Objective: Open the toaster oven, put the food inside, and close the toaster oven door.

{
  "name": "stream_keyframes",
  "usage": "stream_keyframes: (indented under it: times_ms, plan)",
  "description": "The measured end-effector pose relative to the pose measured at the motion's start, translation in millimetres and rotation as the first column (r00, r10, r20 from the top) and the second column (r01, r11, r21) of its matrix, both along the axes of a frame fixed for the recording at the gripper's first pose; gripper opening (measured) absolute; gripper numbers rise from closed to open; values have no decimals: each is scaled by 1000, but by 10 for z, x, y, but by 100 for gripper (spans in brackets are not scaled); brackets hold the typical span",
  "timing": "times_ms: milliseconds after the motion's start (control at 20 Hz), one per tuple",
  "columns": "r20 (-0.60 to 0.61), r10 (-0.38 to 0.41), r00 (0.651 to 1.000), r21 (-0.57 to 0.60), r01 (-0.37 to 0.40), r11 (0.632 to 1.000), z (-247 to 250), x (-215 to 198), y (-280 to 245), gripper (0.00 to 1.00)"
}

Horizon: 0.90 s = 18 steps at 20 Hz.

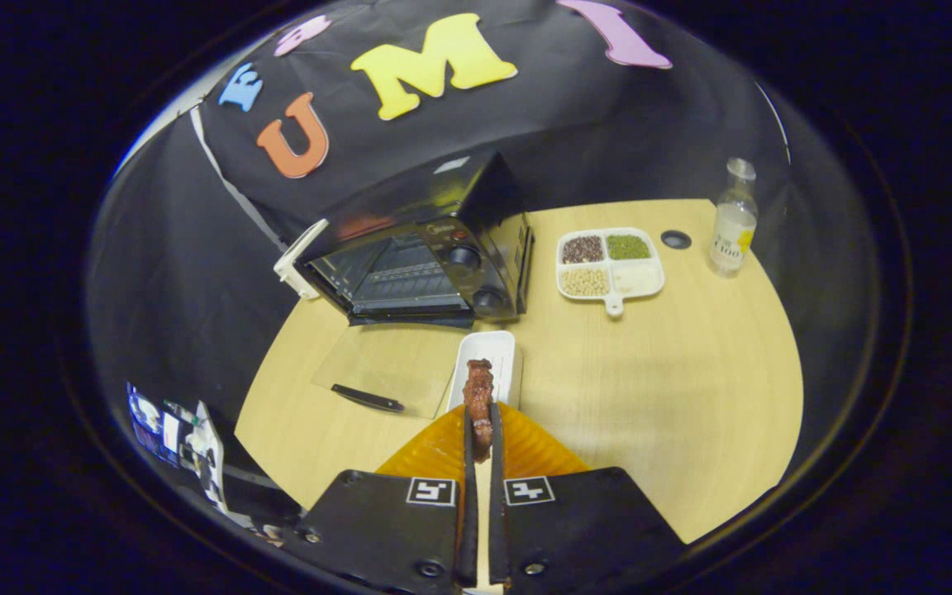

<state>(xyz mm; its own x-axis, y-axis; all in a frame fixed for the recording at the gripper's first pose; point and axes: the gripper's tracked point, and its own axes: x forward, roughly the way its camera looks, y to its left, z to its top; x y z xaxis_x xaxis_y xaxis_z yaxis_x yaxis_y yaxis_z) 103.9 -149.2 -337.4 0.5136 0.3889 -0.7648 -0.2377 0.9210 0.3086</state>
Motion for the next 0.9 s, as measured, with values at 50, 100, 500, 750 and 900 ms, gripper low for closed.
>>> stream_keyframes:
  times_ms: [50, 100, 500, 750, 900]
  plan:
    - [26, 11, 1000, -25, -10, 1000, 87, -43, 86, 8]
    - [53, 16, 998, -47, -13, 999, 170, -67, 169, 8]
    - [283, 49, 958, -155, -5, 988, 515, -141, 1130, 8]
    - [326, 57, 944, -134, -13, 991, 360, -57, 1700, 8]
    - [327, 14, 945, -90, 17, 996, 135, 57, 1920, 8]
